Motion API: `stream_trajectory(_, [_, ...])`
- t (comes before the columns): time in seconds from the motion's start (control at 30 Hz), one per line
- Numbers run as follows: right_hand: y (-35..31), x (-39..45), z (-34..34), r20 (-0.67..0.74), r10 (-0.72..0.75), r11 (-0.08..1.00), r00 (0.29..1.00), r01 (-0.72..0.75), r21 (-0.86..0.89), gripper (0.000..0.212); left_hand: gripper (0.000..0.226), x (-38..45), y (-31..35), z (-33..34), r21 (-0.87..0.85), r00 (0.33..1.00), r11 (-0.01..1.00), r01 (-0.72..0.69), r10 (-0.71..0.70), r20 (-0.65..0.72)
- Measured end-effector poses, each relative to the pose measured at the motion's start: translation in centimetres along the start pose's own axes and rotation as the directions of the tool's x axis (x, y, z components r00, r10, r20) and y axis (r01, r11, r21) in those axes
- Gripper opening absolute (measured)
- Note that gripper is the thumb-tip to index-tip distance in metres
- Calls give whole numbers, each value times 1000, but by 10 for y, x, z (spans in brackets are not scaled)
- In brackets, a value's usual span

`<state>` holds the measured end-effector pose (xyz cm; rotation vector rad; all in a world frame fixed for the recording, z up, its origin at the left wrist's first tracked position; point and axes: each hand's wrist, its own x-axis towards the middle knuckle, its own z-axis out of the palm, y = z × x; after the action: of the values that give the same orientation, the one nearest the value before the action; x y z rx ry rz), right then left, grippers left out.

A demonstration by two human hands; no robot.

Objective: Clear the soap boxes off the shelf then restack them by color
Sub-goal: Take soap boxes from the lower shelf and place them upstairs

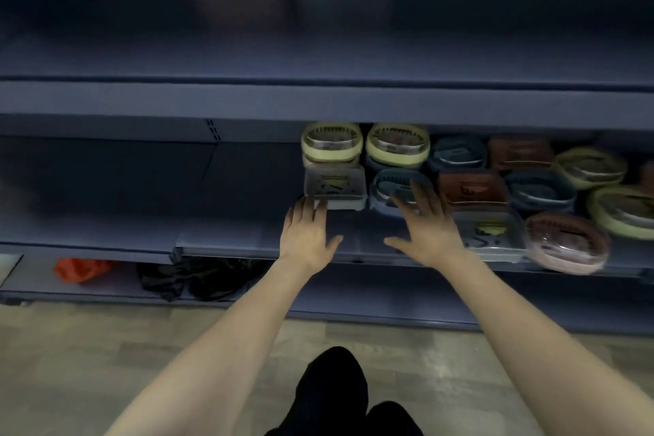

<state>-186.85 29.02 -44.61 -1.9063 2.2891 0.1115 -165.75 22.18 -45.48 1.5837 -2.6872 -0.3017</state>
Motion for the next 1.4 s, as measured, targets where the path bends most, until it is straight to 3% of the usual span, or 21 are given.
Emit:
stream_trajectory(0.4, [19, 71, 42, -53, -27, 999, 998, 25, -45, 94, 100, 96, -7, 32, 86, 981, 978, -192, 190, 31])
stream_trajectory(0.77, [22, 78, 41, -46, 27, 999, 999, -26, 31, 88, 92, 111, -11, 32, 152, 981, 970, -191, 192, 6])
stream_trajectory(0.97, [9, 69, 34, -18, 43, 997, 999, -41, 65, 83, 93, 96, -18, 30, 41, 977, 981, -192, 187, 105])
stream_trajectory(1.17, [-5, 51, 31, 51, 50, 998, 997, -53, 47, 81, 98, 56, -15, 18, 119, 980, 982, -145, 125, 157])
stream_trajectory(1.4, [-26, -6, 17, 92, 17, 1000, 996, -18, 12, 85, 105, -3, -15, 5, 186, 977, 963, -194, 173, 124])
